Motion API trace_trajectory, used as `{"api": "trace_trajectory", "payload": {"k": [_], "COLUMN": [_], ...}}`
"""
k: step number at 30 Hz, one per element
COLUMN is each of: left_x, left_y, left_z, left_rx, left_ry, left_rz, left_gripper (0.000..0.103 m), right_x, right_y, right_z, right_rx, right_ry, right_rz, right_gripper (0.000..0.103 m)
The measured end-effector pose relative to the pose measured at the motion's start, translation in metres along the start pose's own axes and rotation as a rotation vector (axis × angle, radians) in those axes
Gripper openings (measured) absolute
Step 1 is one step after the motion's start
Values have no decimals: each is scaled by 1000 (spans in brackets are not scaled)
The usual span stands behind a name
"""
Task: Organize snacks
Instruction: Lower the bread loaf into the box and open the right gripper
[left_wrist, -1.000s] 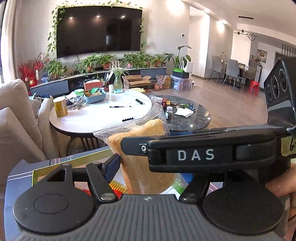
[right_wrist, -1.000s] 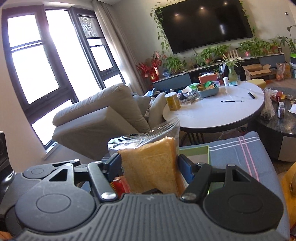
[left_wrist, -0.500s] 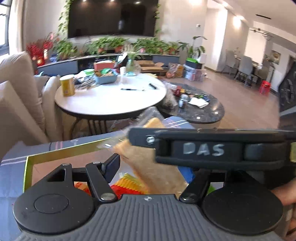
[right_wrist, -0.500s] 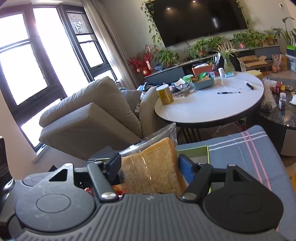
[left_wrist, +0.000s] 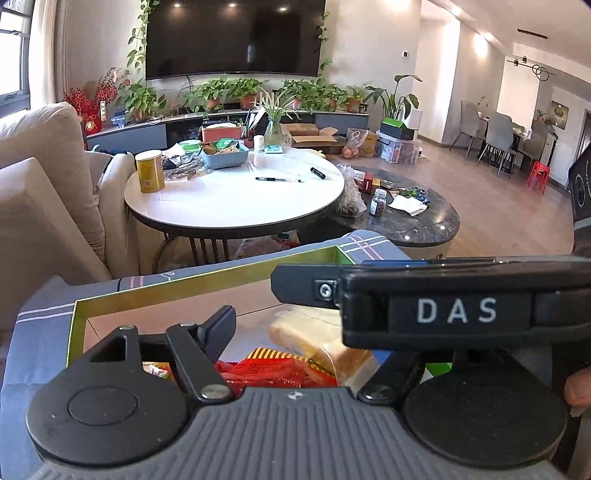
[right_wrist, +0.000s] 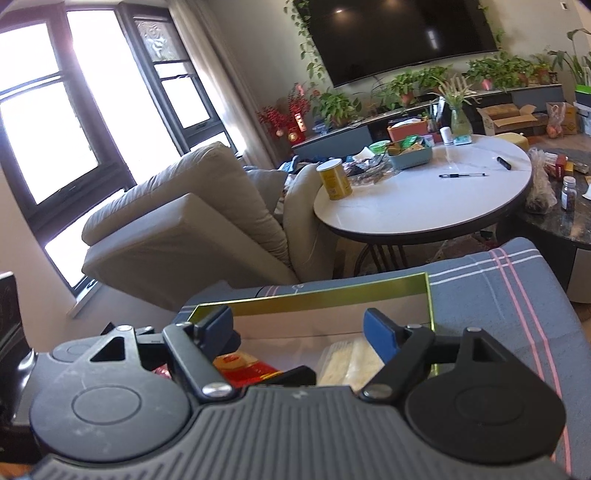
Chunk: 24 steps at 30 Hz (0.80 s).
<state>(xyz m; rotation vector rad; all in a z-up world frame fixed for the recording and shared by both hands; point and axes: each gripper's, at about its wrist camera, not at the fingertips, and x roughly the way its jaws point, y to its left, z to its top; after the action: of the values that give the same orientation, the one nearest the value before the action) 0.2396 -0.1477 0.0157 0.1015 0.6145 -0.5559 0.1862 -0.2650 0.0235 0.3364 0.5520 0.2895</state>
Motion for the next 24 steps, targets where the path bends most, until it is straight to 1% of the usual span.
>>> {"api": "trace_trajectory", "payload": {"k": [8,14,20,24], "left_x": [-12,-27,-42,-57], "left_y": [1,3,3,5], "left_z": [-4,-13,-19,-25], "left_rx": [-9,-20,-25,-35], "left_ry": [-28,-34,-41,-55], "left_rz": [7,14,14,30], "left_gripper": [76,78,79,79], "right_x": [-15,-25,-42,-57], "right_y": [2,1,-2,-10], "right_z": [-1,-6,-13,-14], "right_rx": [-24,-31,-37,-21], "right_ry": [3,9,15,17], "right_rz": [8,1,-7,-22], "right_gripper": [85,85,85,85]}}
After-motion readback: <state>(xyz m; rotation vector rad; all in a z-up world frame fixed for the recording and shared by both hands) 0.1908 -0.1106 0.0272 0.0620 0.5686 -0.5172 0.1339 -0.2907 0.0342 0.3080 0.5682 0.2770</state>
